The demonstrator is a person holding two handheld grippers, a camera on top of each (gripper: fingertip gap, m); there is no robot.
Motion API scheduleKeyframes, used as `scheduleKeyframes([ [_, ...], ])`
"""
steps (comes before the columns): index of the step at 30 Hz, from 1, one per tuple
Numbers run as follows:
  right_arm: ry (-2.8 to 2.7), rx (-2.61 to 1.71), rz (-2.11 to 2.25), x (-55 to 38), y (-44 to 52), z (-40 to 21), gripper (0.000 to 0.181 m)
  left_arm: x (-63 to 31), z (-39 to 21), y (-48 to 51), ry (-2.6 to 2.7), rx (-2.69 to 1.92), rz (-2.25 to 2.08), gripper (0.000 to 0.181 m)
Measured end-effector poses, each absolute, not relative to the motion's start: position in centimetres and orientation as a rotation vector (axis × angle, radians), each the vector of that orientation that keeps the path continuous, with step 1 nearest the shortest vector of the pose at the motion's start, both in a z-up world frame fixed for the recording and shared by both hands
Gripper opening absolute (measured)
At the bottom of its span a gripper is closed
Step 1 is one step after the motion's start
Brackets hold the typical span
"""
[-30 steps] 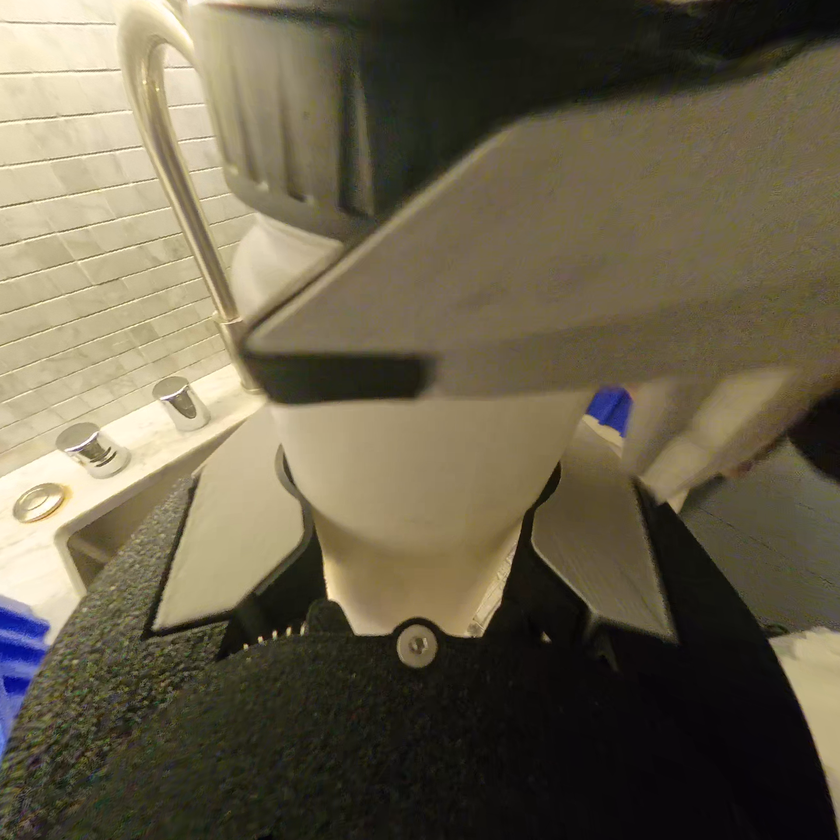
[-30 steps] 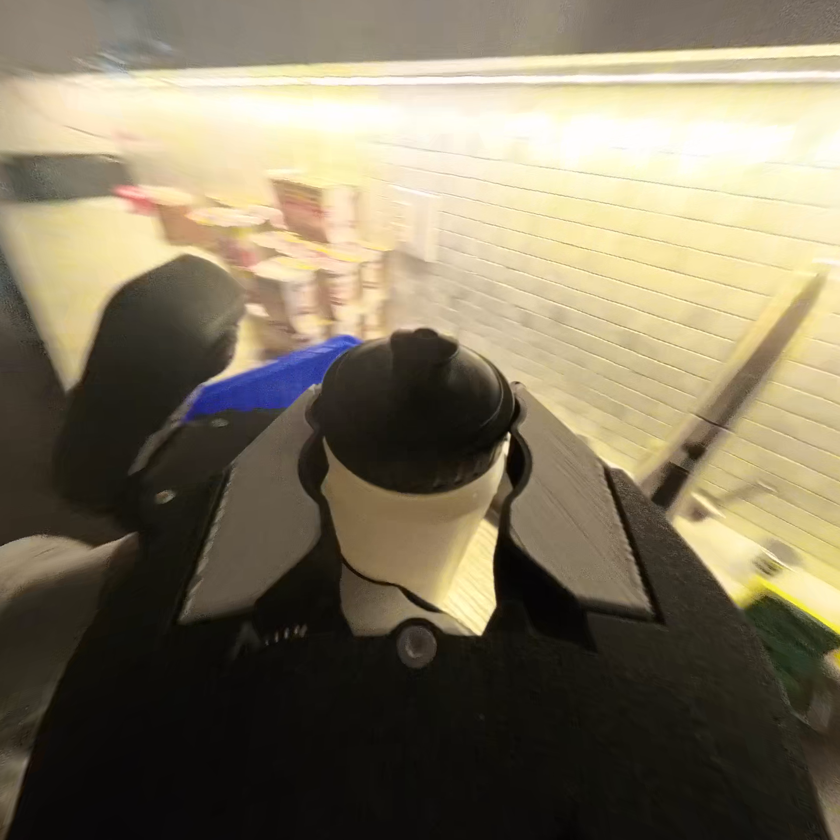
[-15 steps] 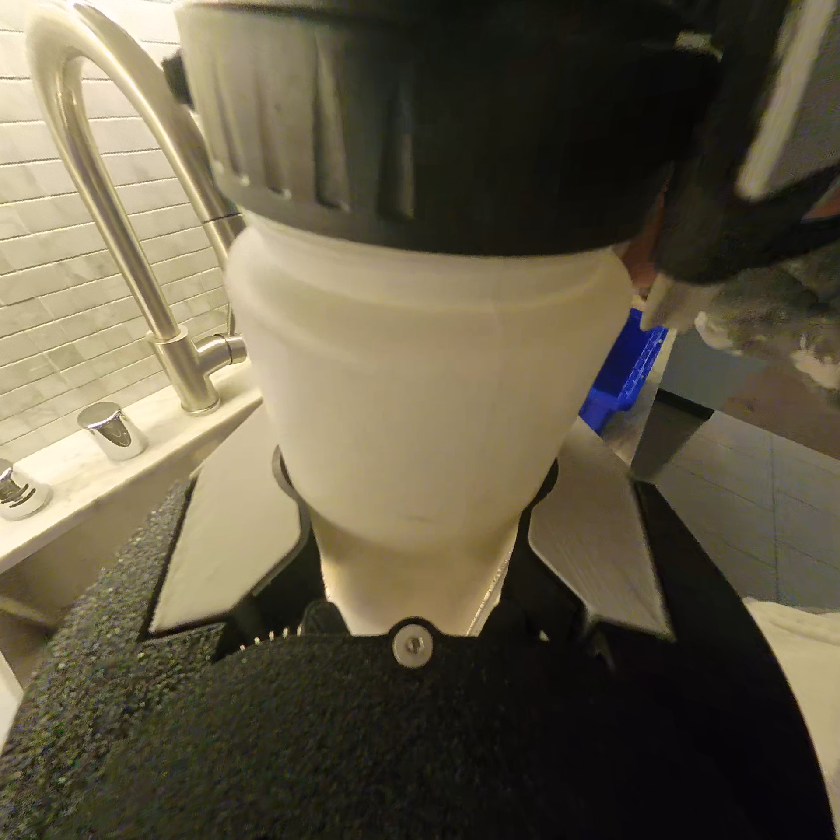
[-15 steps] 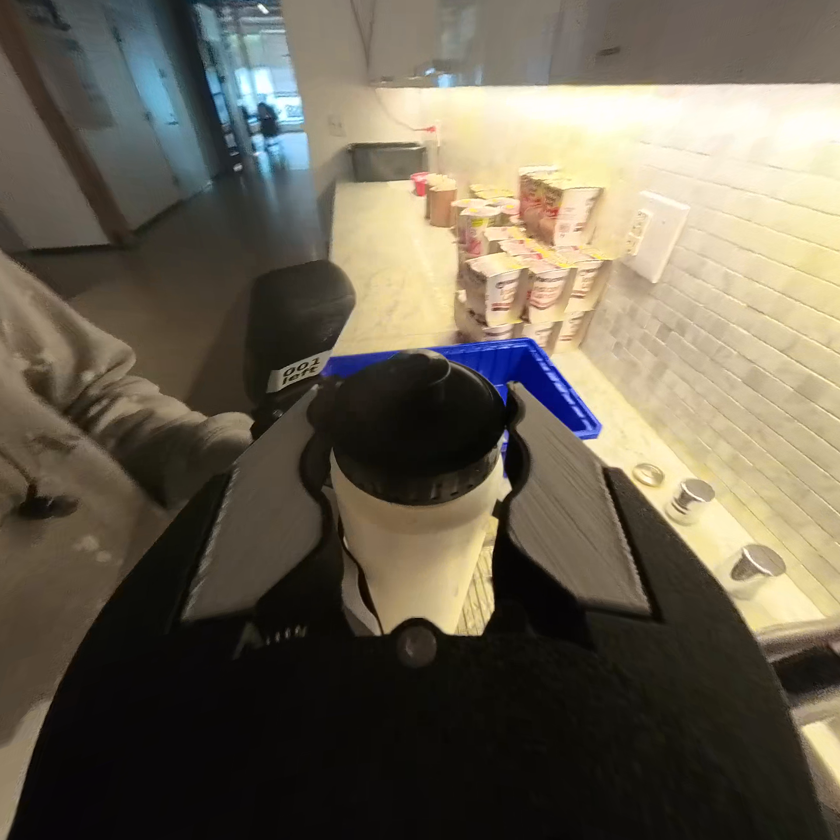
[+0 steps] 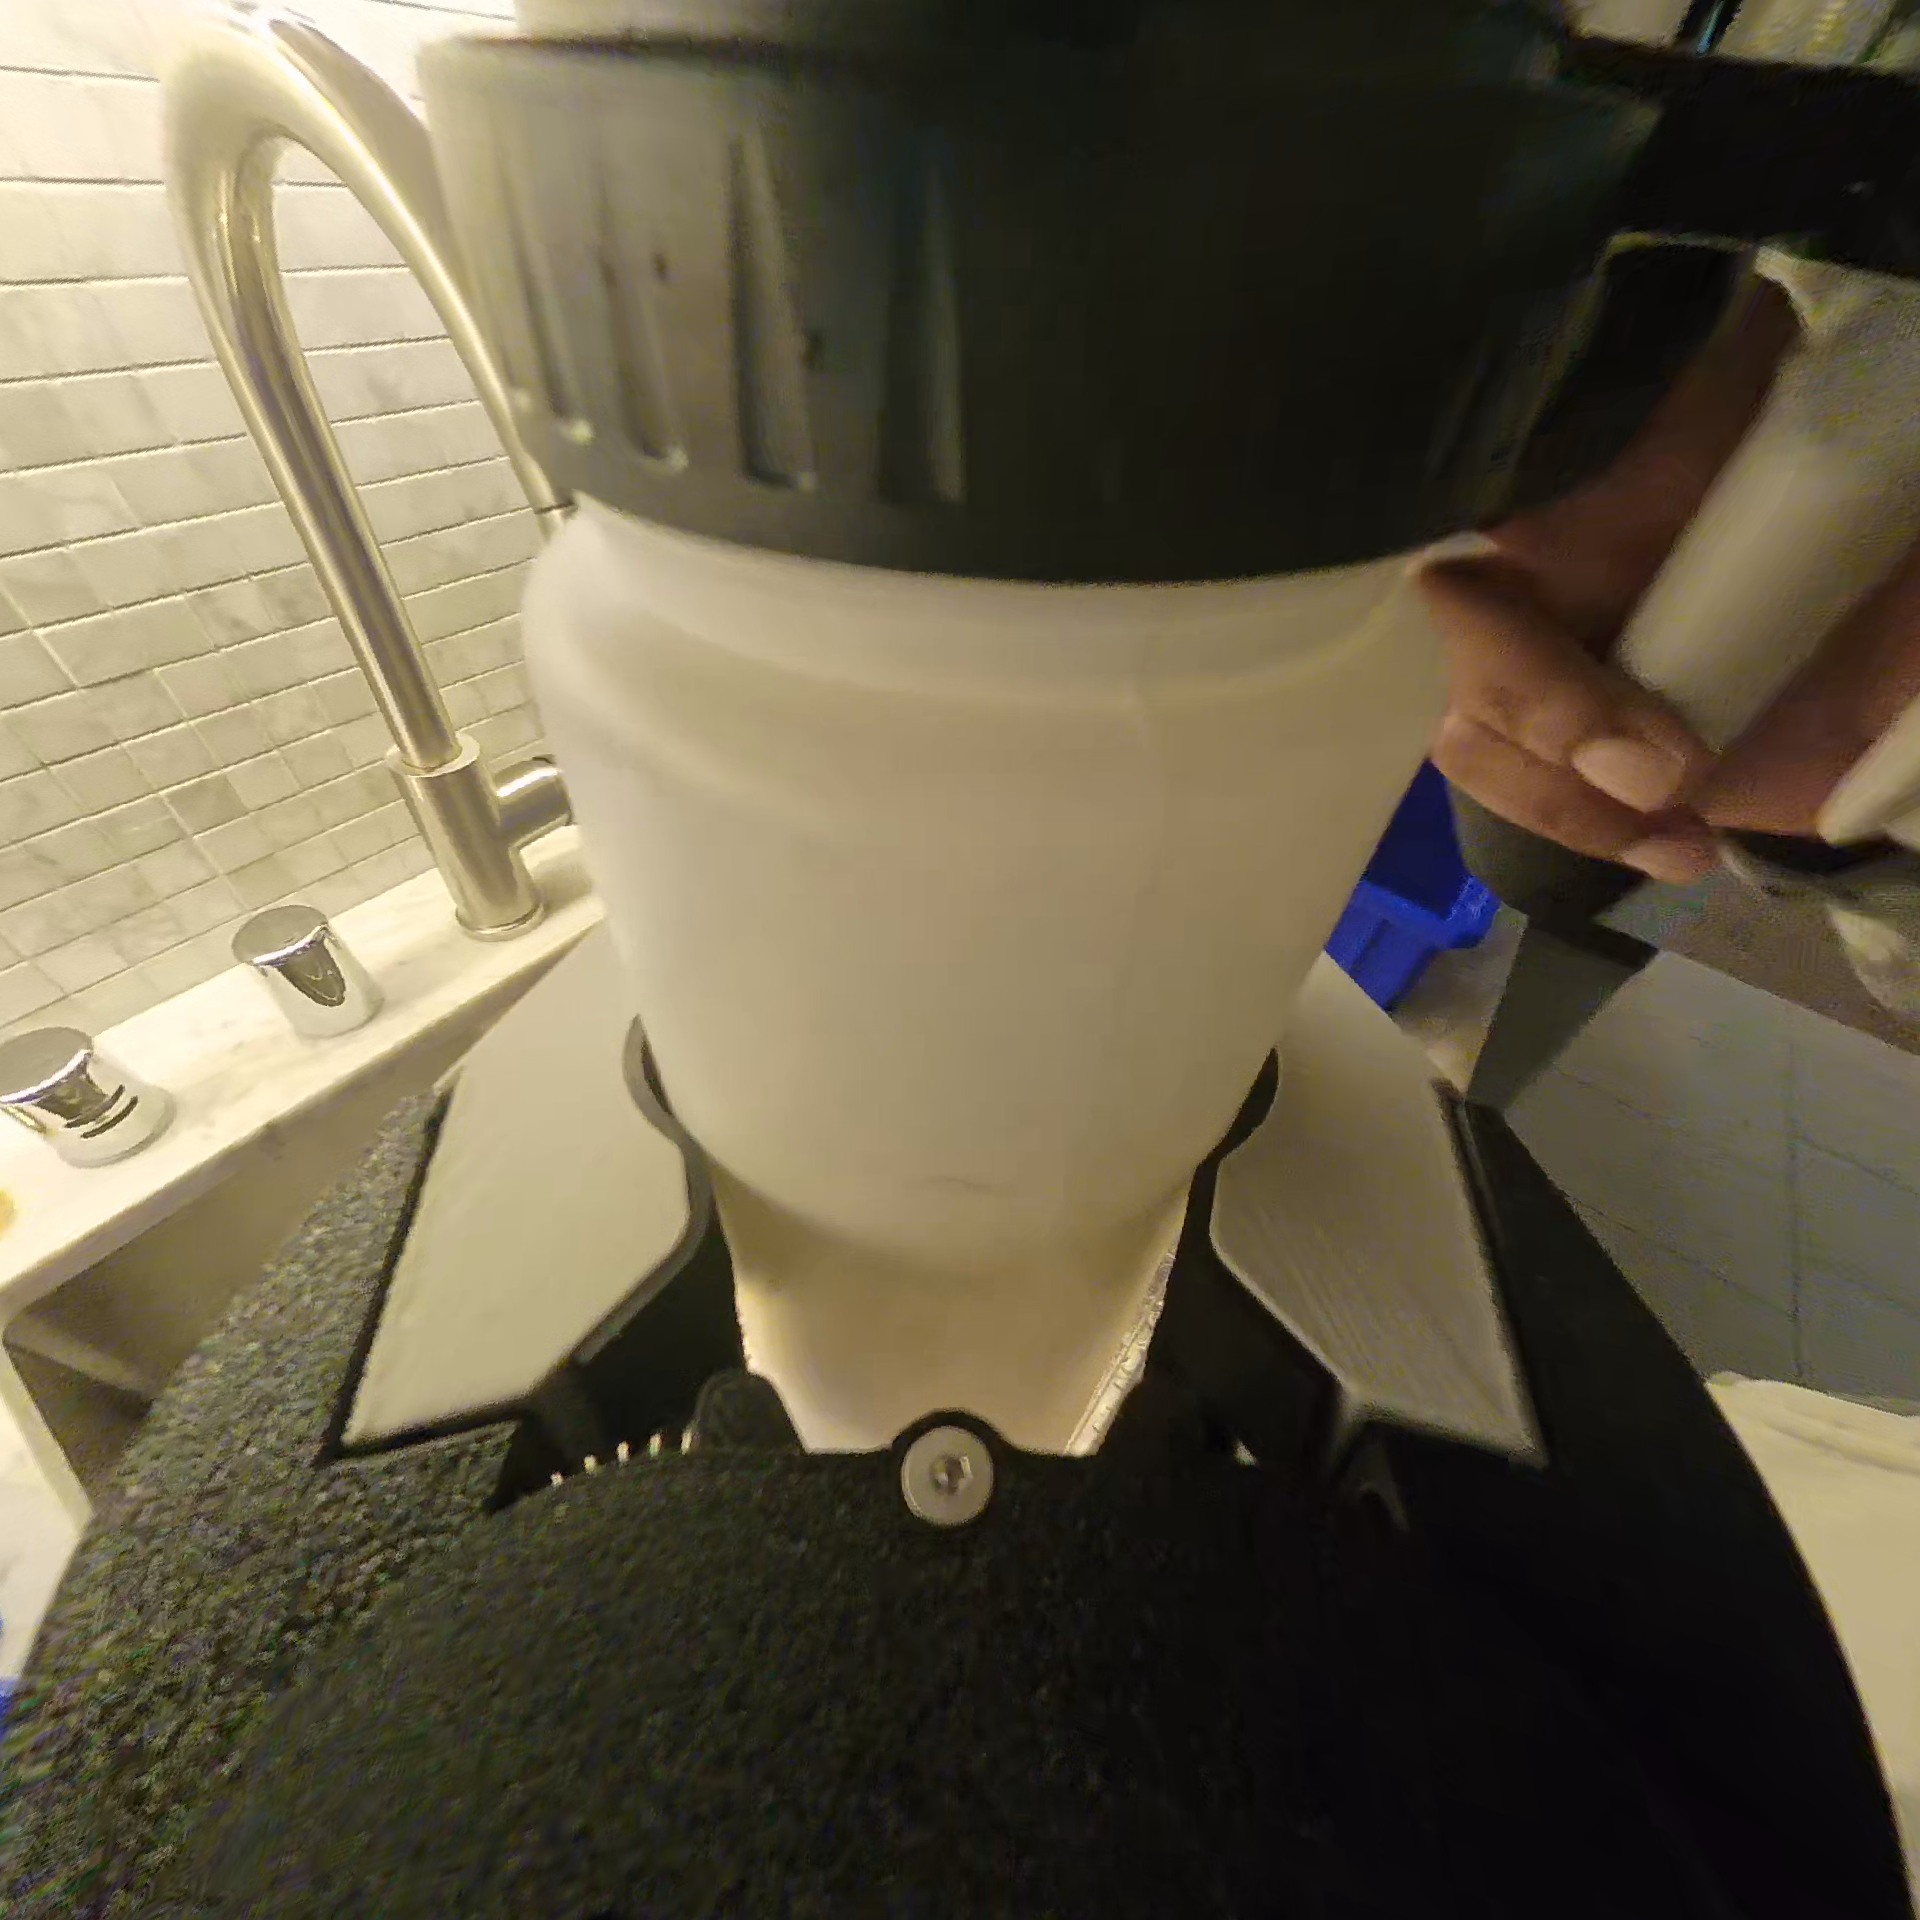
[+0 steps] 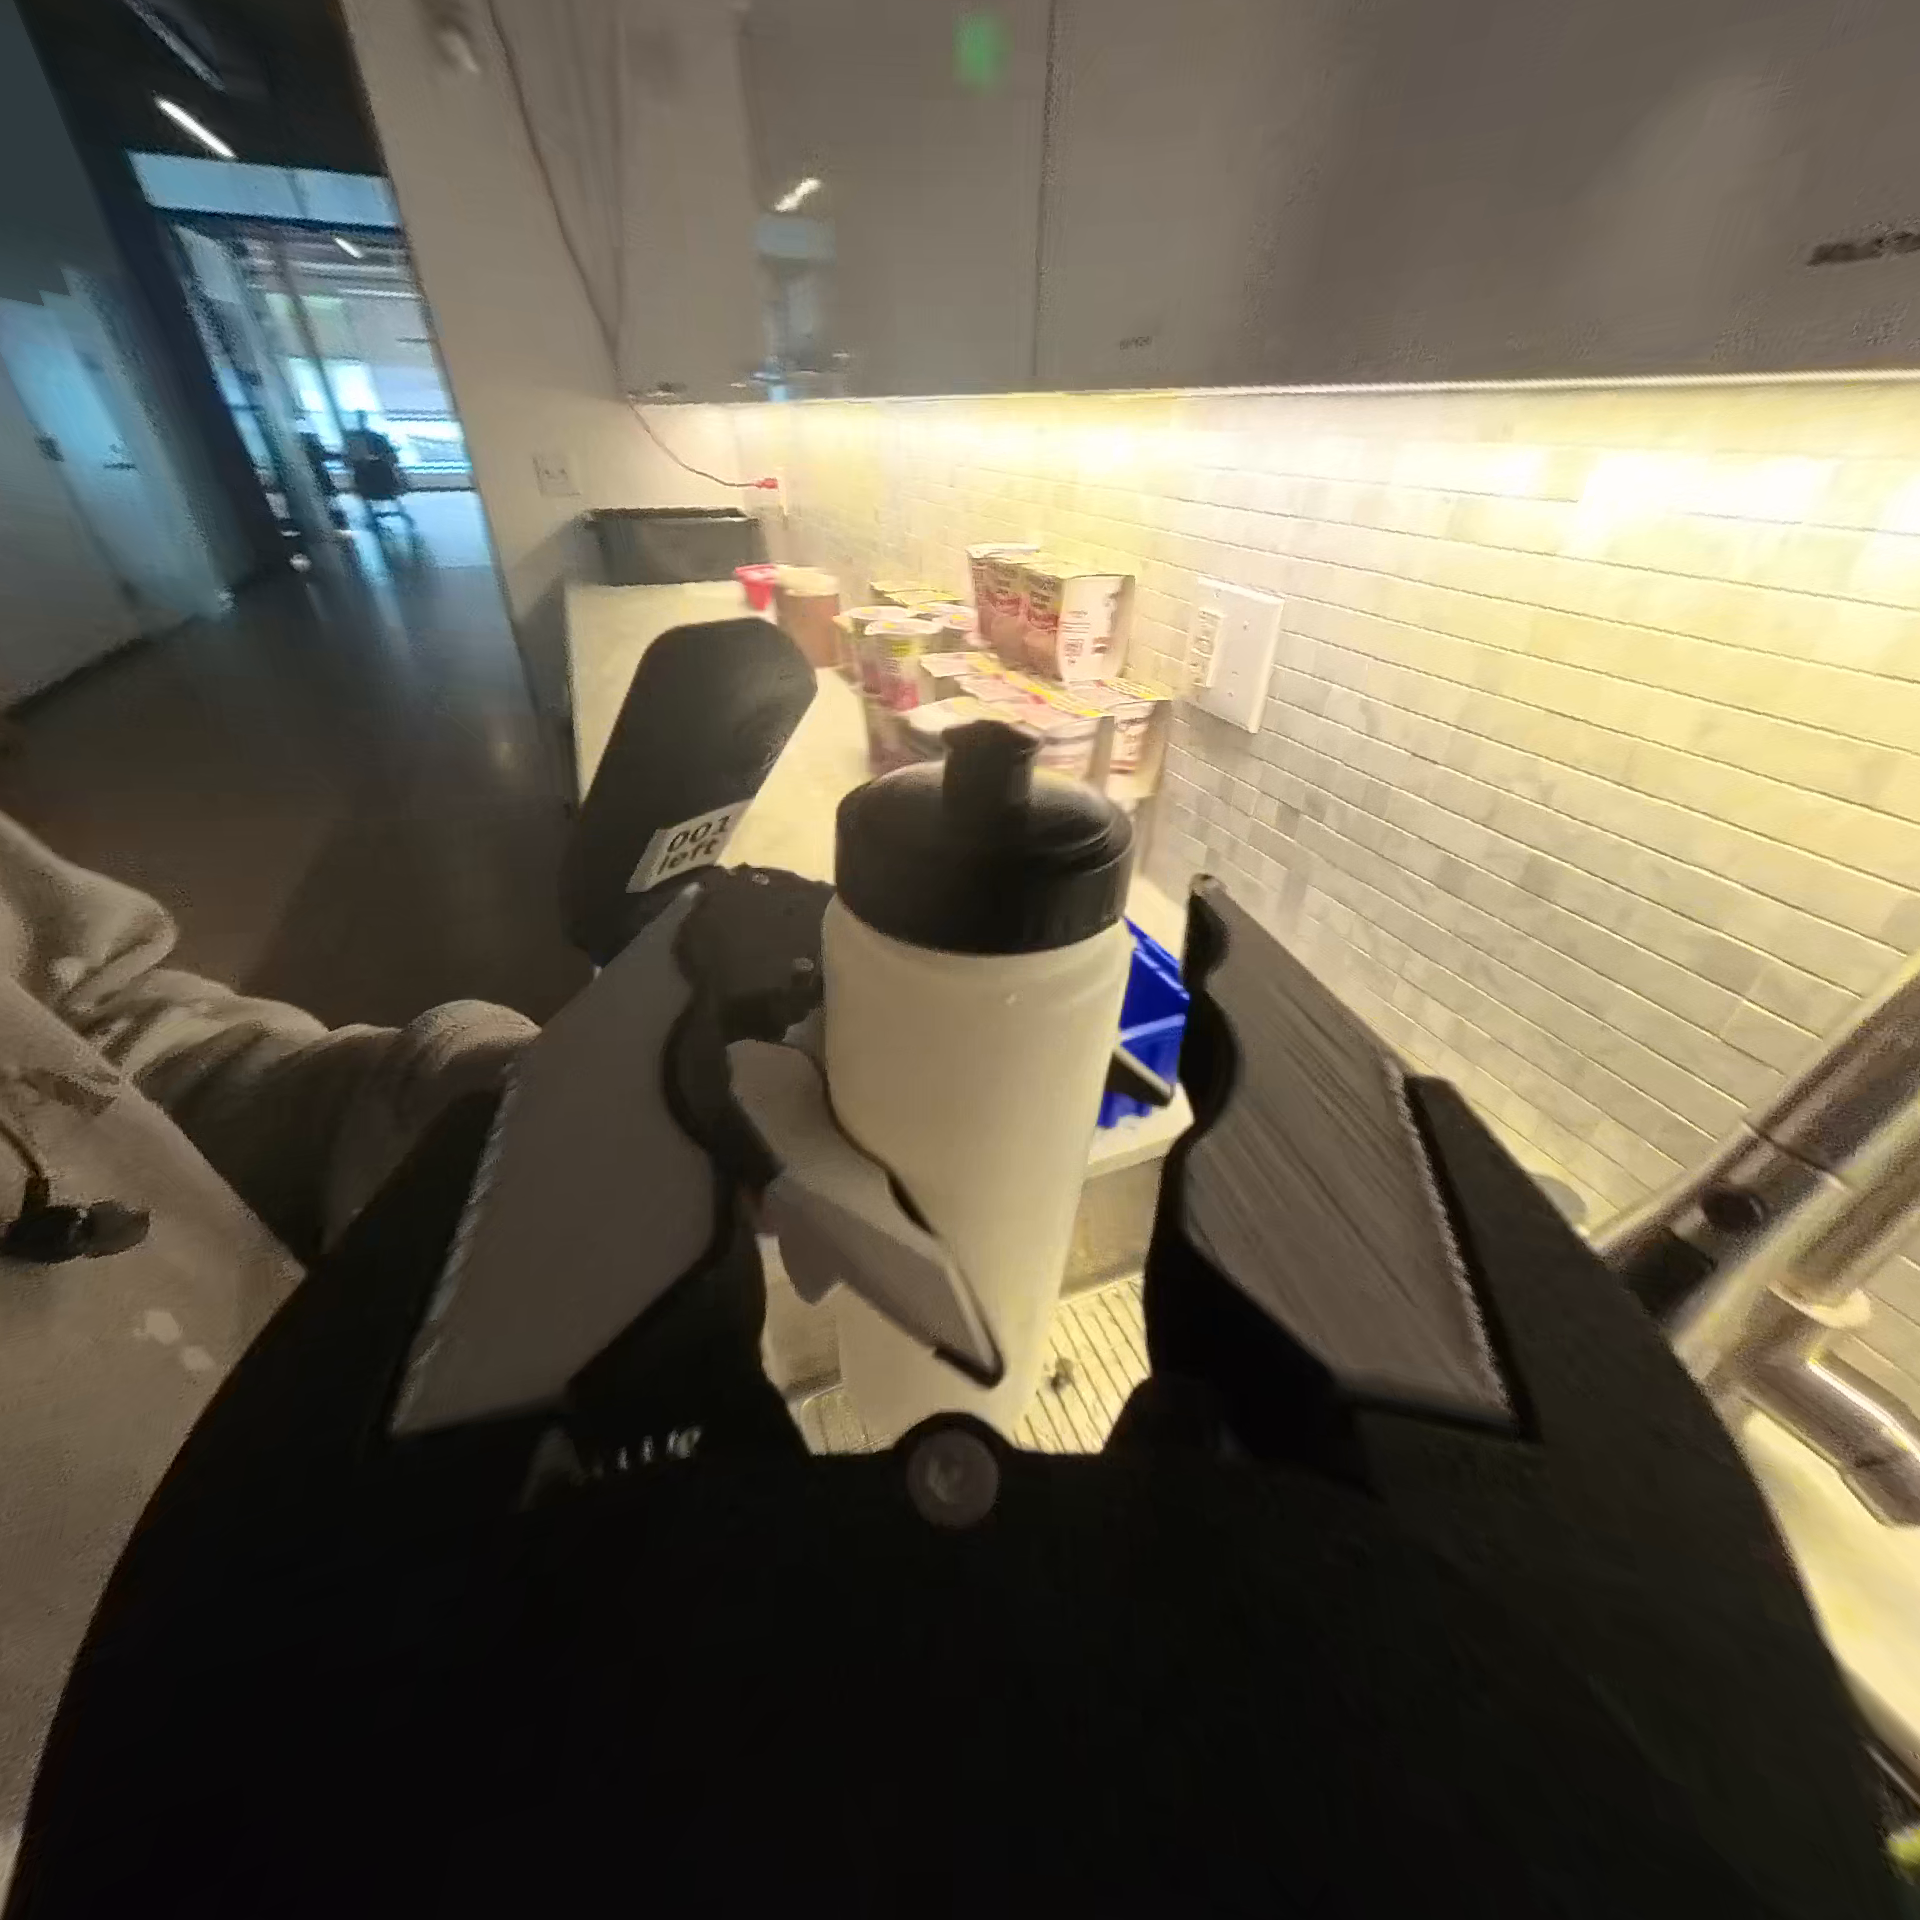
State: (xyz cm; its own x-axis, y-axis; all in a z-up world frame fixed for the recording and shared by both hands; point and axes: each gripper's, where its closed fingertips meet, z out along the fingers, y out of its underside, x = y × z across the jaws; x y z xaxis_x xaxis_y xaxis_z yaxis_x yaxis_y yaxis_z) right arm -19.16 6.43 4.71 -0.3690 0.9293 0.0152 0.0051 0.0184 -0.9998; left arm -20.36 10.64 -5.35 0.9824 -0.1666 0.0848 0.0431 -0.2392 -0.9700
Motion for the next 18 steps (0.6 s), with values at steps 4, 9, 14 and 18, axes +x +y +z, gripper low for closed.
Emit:
scheduleKeyframes([
  [4,-1.668,-0.929,1.589,-21.1,6.1,4.9,0.096,-18.7,-5.0,10.3,0.158,-1.794,-0.249,0.103],
  [9,-1.735,-0.896,1.6,-22.0,4.4,4.3,0.077,-17.9,-5.0,10.5,0.179,-1.804,-0.265,0.103],
  [14,-1.409,-1.172,1.319,-23.2,6.6,3.5,0.077,-19.6,-5.9,11.2,0.093,-1.848,-0.146,0.103],
  [18,-1.179,-1.295,1.023,-23.1,8.0,2.8,0.079,-20.0,-6.6,11.9,0.048,-1.859,-0.107,0.104],
])
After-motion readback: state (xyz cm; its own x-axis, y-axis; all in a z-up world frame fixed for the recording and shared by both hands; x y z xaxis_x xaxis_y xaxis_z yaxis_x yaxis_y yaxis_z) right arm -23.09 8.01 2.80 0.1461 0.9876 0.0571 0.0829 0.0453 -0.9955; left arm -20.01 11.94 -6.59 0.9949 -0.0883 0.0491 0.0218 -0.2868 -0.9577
